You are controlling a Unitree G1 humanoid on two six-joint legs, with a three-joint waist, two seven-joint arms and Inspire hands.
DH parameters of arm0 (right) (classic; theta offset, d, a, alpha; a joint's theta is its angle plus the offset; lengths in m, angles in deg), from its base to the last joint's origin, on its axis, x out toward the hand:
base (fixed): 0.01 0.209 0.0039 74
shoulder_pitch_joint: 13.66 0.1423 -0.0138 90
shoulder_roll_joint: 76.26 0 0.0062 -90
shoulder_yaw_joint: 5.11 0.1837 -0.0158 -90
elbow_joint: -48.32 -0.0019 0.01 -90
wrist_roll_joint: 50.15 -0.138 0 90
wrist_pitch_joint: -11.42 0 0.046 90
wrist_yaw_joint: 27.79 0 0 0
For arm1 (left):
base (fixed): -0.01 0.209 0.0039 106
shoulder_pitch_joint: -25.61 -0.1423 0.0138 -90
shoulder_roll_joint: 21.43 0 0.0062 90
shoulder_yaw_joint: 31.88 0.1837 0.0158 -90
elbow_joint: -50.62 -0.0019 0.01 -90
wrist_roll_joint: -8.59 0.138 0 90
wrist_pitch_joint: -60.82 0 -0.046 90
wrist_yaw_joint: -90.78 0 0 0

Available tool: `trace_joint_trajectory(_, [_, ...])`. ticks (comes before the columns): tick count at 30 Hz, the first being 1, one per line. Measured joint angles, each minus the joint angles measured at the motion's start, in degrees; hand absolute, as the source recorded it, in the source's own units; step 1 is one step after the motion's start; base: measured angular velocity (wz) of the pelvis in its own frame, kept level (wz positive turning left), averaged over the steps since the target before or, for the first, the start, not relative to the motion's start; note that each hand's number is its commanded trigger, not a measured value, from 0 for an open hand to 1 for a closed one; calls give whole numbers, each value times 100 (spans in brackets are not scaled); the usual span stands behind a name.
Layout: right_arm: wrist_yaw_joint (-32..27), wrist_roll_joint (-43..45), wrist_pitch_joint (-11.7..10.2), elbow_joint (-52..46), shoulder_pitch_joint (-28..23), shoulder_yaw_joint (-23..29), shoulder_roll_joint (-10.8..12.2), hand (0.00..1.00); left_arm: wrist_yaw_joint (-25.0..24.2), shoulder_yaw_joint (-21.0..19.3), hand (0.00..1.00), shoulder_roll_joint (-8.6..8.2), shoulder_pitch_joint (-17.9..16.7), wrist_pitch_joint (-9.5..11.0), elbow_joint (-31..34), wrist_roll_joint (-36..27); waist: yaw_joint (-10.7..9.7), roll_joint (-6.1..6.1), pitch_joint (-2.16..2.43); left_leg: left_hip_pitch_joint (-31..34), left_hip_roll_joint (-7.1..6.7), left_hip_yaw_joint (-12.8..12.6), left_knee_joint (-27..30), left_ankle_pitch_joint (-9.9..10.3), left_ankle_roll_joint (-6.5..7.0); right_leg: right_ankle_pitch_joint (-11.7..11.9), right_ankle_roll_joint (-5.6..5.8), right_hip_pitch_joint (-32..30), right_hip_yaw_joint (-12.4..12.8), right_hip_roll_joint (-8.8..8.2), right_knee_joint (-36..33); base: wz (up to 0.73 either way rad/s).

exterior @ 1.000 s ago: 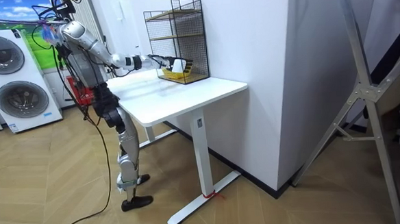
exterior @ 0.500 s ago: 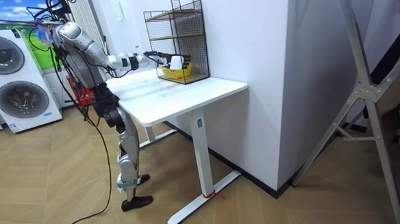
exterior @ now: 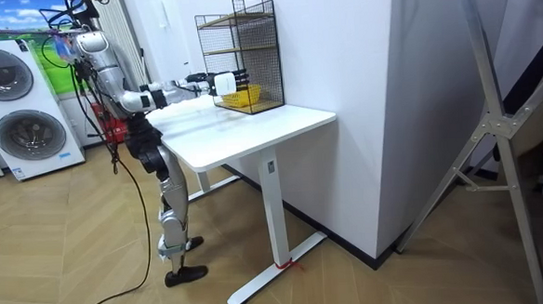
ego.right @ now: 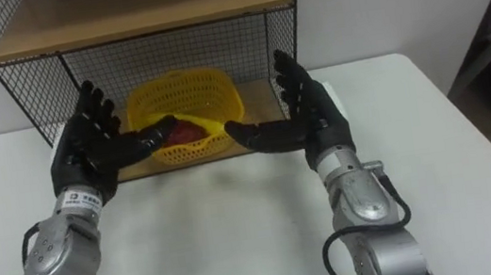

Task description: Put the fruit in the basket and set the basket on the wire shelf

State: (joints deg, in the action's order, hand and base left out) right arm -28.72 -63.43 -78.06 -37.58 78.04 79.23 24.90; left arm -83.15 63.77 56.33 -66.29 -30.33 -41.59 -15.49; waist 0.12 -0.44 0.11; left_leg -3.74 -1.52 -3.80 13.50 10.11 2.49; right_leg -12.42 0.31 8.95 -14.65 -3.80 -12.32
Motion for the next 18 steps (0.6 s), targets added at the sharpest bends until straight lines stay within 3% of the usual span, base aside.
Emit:
trace_joint_trajectory(4, [-32,444,-74,-309,-311,1,10,0,-88,32,0,-1,-231,60,6,1,12,1,0,68,1,-10,24,1,0,-3,3,-104,15,-2,-26,-1])
trace_joint_trajectory(7, [-18,532,-249,-513,-539,-32,9,0,-185,74,0,13,-370,240,71,1,29,-3,0,107,-2,-27,17,0,2,-2,4,-168,35,-7,-38,-3])
trace_joint_trajectory(14, [105,920,-503,-1061,-1361,4,-6,0,-336,126,0,35,-1248,643,520,16,6,-11,-6,170,-11,-37,-10,-1,4,3,11,-230,46,1,-34,0])
trace_joint_trajectory(18, [-87,1074,-1049,-1209,-1717,151,-195,0,-250,-21,0,170,-1635,1079,911,240,36,-31,-3,161,-4,-36,3,-1,4,4,10,-216,47,4,-30,0])
